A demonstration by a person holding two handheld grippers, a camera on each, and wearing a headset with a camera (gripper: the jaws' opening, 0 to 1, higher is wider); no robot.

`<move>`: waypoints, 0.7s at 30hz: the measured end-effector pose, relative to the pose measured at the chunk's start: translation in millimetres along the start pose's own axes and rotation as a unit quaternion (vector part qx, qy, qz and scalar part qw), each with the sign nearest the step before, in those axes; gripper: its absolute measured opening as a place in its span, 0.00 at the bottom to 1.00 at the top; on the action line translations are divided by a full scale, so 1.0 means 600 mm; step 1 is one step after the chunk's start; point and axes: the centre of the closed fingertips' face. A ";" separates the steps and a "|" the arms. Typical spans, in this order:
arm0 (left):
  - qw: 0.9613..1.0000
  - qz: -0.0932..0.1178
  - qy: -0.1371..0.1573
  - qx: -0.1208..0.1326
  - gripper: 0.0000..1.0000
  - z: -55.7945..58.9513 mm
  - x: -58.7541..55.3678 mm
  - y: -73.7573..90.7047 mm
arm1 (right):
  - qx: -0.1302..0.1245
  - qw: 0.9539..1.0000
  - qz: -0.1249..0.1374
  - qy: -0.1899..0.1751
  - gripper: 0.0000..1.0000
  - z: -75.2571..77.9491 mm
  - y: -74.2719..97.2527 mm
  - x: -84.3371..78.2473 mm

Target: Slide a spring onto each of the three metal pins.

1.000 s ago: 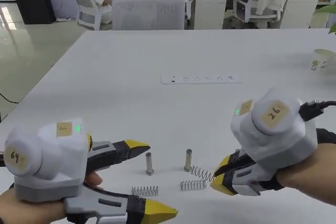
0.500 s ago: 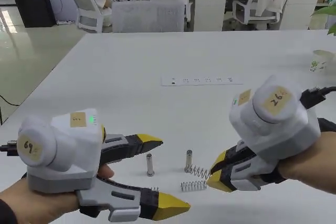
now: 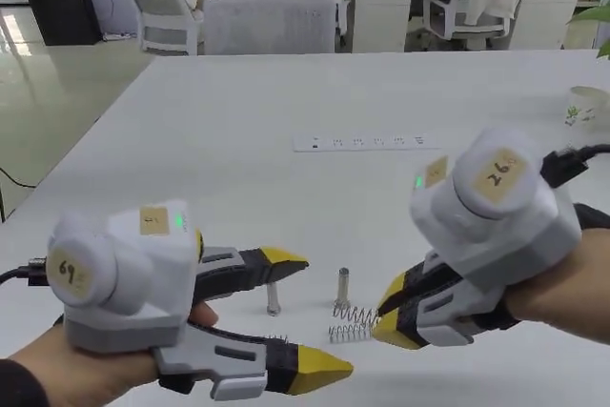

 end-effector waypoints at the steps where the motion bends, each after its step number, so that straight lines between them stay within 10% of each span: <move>1: 1.000 0.000 -0.004 0.000 0.56 0.000 -0.001 0.000 | 0.001 1.000 0.000 0.002 0.08 -0.001 0.000 0.001; 21: 0.998 0.001 -0.055 -0.030 0.27 0.021 -0.017 -0.008 | 0.033 0.999 -0.020 0.038 0.08 -0.025 -0.004 0.005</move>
Point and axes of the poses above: the centre of the closed fingertips' face, and the gripper's own axes: y roughly backward along the fingers, z roughly to its right, x roughly out of its top, and after that the axes turned 9 degrees about x, right-handed
